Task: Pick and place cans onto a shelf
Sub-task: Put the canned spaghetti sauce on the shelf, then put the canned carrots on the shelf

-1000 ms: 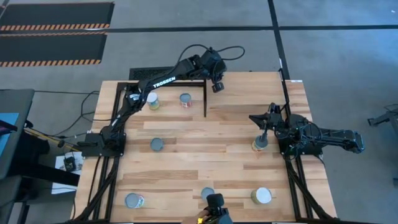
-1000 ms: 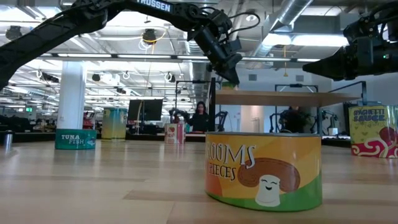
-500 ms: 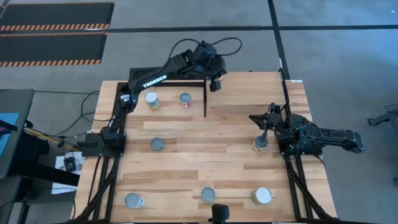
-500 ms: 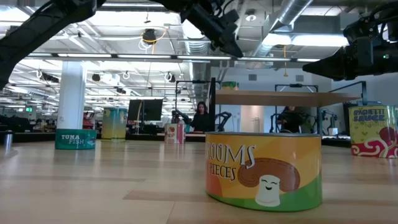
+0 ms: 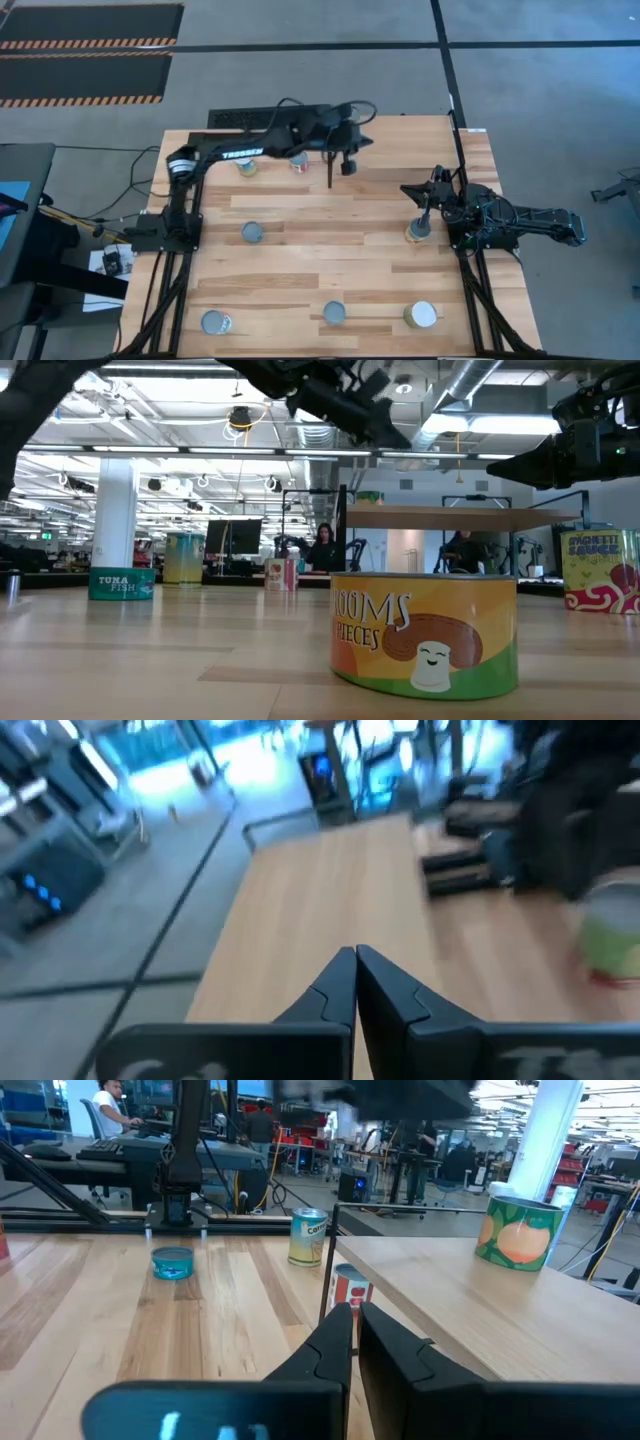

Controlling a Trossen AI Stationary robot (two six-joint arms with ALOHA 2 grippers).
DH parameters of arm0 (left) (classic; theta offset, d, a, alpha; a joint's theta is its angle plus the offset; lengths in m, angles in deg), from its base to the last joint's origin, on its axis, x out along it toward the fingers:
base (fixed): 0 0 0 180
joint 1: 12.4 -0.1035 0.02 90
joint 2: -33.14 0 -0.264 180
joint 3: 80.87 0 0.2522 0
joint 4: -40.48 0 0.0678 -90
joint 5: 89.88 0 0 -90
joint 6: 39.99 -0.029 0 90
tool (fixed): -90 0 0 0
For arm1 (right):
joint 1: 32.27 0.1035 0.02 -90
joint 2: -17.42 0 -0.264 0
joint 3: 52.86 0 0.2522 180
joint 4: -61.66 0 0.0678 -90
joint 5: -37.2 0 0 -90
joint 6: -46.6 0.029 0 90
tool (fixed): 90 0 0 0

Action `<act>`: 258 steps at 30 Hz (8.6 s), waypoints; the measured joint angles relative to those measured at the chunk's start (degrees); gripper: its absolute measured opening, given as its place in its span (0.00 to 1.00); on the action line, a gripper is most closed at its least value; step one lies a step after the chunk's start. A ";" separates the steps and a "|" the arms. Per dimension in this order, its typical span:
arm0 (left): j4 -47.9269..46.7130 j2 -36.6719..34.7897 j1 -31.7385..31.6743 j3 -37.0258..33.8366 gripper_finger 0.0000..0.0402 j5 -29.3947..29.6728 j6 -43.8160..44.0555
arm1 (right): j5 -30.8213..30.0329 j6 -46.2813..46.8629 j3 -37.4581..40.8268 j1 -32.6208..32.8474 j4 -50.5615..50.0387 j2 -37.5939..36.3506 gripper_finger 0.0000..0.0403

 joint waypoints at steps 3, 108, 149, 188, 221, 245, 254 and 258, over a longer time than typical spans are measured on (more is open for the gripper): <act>8.54 -5.17 1.42 -9.07 0.00 -0.88 2.60 | 0.00 0.00 0.00 0.00 0.00 0.00 0.12; 68.25 -22.10 5.00 -68.51 0.00 -6.12 18.66 | 1.89 50.09 -51.40 28.50 -65.73 71.41 0.06; 68.16 -22.10 5.02 -68.47 0.00 -5.38 19.01 | -0.01 -26.02 -114.26 -29.43 -81.43 103.89 0.05; 67.44 -22.10 5.00 -68.47 0.00 -5.39 19.13 | -2.80 -24.72 -121.28 -27.19 -86.24 102.04 0.21; 63.98 -22.08 4.91 -68.47 0.00 -5.42 16.34 | 4.17 -2.86 -30.46 6.20 1.99 44.54 0.02; -1.35 -39.61 1.86 -53.82 0.00 11.14 18.22 | 2.74 2.35 -0.17 12.09 48.38 44.65 0.02; -41.33 -42.56 -3.37 -42.04 0.01 26.96 22.68 | 2.75 1.49 -0.13 12.07 48.81 44.61 0.02; -44.30 -42.41 -6.90 -42.57 0.09 26.61 21.75 | 2.77 1.13 -0.11 12.07 48.61 44.61 0.02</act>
